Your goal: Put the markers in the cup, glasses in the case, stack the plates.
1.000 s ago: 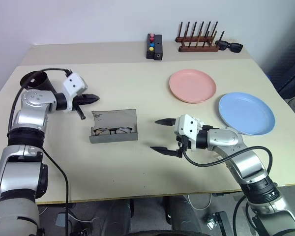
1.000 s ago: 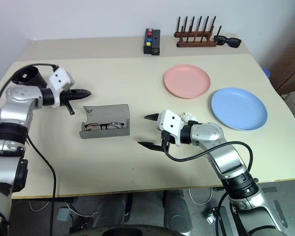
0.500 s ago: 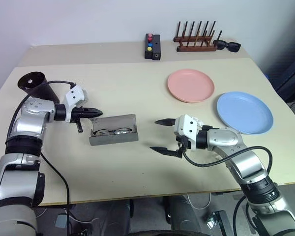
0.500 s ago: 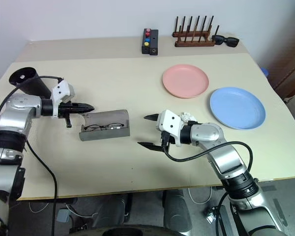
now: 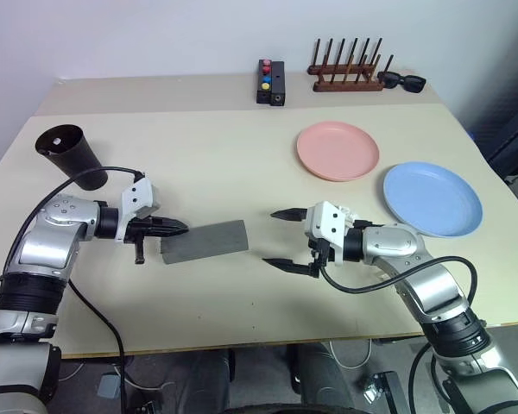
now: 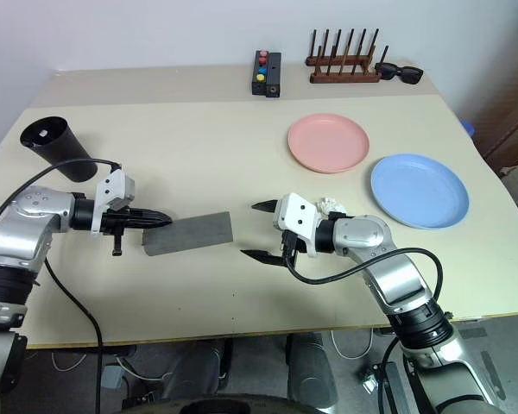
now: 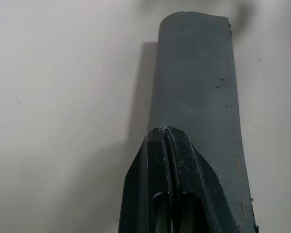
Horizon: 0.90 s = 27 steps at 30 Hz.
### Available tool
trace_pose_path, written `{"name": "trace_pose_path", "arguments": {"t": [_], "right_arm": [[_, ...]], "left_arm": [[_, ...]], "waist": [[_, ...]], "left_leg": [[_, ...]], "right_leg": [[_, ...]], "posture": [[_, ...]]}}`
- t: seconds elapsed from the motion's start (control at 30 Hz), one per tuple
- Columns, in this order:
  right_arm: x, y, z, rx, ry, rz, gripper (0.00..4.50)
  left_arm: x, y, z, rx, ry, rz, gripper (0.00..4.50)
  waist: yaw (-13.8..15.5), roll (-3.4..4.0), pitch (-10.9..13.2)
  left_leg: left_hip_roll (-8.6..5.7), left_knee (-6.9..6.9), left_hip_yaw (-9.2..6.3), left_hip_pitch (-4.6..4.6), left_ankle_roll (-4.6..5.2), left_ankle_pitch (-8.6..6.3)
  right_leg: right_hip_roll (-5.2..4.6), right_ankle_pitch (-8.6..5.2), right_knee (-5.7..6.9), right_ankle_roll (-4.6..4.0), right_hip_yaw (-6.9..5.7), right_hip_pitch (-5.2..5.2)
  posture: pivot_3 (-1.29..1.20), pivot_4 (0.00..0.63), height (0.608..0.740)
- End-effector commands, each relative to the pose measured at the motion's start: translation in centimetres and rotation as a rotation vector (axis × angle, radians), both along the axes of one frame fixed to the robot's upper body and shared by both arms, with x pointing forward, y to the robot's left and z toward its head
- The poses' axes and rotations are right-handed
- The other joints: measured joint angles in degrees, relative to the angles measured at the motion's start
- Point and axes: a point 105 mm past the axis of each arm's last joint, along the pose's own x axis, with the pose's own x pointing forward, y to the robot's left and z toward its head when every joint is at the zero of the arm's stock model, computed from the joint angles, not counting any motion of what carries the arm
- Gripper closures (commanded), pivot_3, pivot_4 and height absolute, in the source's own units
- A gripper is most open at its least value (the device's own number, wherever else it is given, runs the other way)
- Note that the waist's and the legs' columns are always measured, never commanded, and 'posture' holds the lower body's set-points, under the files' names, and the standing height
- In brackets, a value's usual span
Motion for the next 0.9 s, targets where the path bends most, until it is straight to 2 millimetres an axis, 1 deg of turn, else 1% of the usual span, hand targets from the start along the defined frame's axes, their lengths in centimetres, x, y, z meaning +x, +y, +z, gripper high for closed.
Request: {"name": "trace_pose_path", "arguments": {"t": [0.03,0.07,0.13,0.2,0.27,0.33,0.4,0.47,0.53,0.63,0.77,0.87,0.9], "right_arm": [[0.6,0.2,1.4,0.012,-0.074,-0.017,0.00],[1.0,-0.1,1.4,0.001,-0.084,-0.039,0.00],[2.3,-0.7,1.5,-0.030,-0.135,-0.106,0.00],[4.6,-1.8,1.9,-0.070,-0.227,-0.234,0.00],[6.4,-3.0,2.1,-0.108,-0.273,-0.335,0.00],[8.8,-4.8,1.9,-0.181,-0.319,-0.467,0.00],[10.5,-6.2,1.9,-0.245,-0.368,-0.557,0.00],[11.9,-7.1,2.0,-0.289,-0.408,-0.617,0.00],[12.9,-7.8,2.0,-0.316,-0.434,-0.657,0.00],[14.4,-8.6,1.4,-0.375,-0.454,-0.704,0.00],[15.3,-9.0,0.5,-0.415,-0.459,-0.710,0.00],[15.6,-9.4,-0.4,-0.447,-0.457,-0.705,0.78],[15.6,-9.5,-0.5,-0.452,-0.457,-0.703,1.28]], "left_arm": [[0.6,-0.3,2.7,-0.082,-0.100,0.036,4.46],[0.7,-0.5,3.4,-0.106,-0.121,0.043,4.46],[0.1,-1.1,4.5,-0.141,-0.160,0.028,4.46],[-0.9,-2.0,4.9,-0.158,-0.171,0.001,4.46],[-1.9,-3.0,5.1,-0.185,-0.165,-0.030,4.46],[-3.9,-4.8,4.6,-0.222,-0.145,-0.101,4.46],[-5.3,-6.1,4.0,-0.248,-0.122,-0.138,4.46],[-6.1,-6.9,3.8,-0.297,-0.113,-0.147,4.46],[-6.4,-7.5,4.0,-0.355,-0.114,-0.138,4.46],[-6.4,-8.4,4.4,-0.454,-0.118,-0.094,4.46],[-6.3,-8.7,4.8,-0.512,-0.142,-0.051,4.46],[-6.1,-8.4,4.5,-0.522,-0.141,-0.003,4.50],[-6.1,-8.4,4.4,-0.522,-0.141,0.008,4.50]], "waist": [[0.0,0.00,0.0],[0.0,0.00,0.0],[0.0,0.00,0.0],[-0.2,0.00,0.0],[-0.2,0.01,0.0],[-0.3,0.03,0.0],[-0.2,0.03,0.0],[-0.1,0.02,0.0],[-0.1,0.03,0.0],[-0.2,0.03,0.0],[-0.2,0.03,0.0],[-0.5,0.03,0.0],[-0.5,0.03,0.0]], "left_leg": [[0.00,0.00,0.00,0.00,0.00,0.00],[0.00,0.00,0.00,0.00,0.00,0.00],[0.00,0.00,0.00,-0.01,0.00,0.00],[0.00,-0.01,0.00,-0.01,0.00,0.00],[0.00,-0.03,0.02,0.01,0.00,0.00],[0.01,-0.06,0.02,0.02,0.00,0.00],[0.01,-0.07,0.05,0.01,0.00,0.00],[0.00,-0.06,0.05,0.00,-0.01,0.00],[0.00,-0.05,0.05,0.00,-0.01,0.00],[0.00,-0.02,0.05,0.00,-0.01,0.01],[0.00,-0.07,0.05,0.01,-0.01,0.01],[0.00,-0.06,0.07,0.03,-0.01,0.01],[0.00,-0.06,0.07,0.03,-0.01,0.01]], "right_leg": [[0.00,0.00,0.00,0.00,0.00,0.00],[0.00,0.01,0.00,0.02,0.00,0.00],[0.00,0.02,0.00,0.04,0.00,-0.01],[0.00,0.02,0.00,0.03,0.00,-0.01],[-0.01,0.02,0.00,0.02,0.01,-0.03],[0.00,0.02,0.00,0.02,0.01,-0.05],[-0.02,0.01,-0.04,-0.02,0.03,-0.05],[-0.02,-0.05,-0.04,-0.15,0.03,-0.05],[-0.02,-0.05,-0.04,-0.17,0.03,-0.05],[-0.02,-0.04,-0.05,-0.20,0.03,-0.02],[-0.01,-0.02,-0.06,-0.18,0.03,-0.03],[-0.01,-0.01,-0.07,-0.17,0.05,-0.02],[-0.01,-0.02,-0.07,-0.18,0.05,-0.02]], "posture": [[0.00,0.150,0.739],[0.00,0.150,0.739],[0.00,0.150,0.739],[0.00,0.150,0.739],[0.00,0.150,0.739],[0.00,0.150,0.739],[0.00,0.150,0.739],[0.00,0.150,0.739],[0.00,0.150,0.739],[0.00,0.150,0.739],[0.00,0.150,0.739],[0.00,0.150,0.739],[0.00,0.150,0.739]]}}
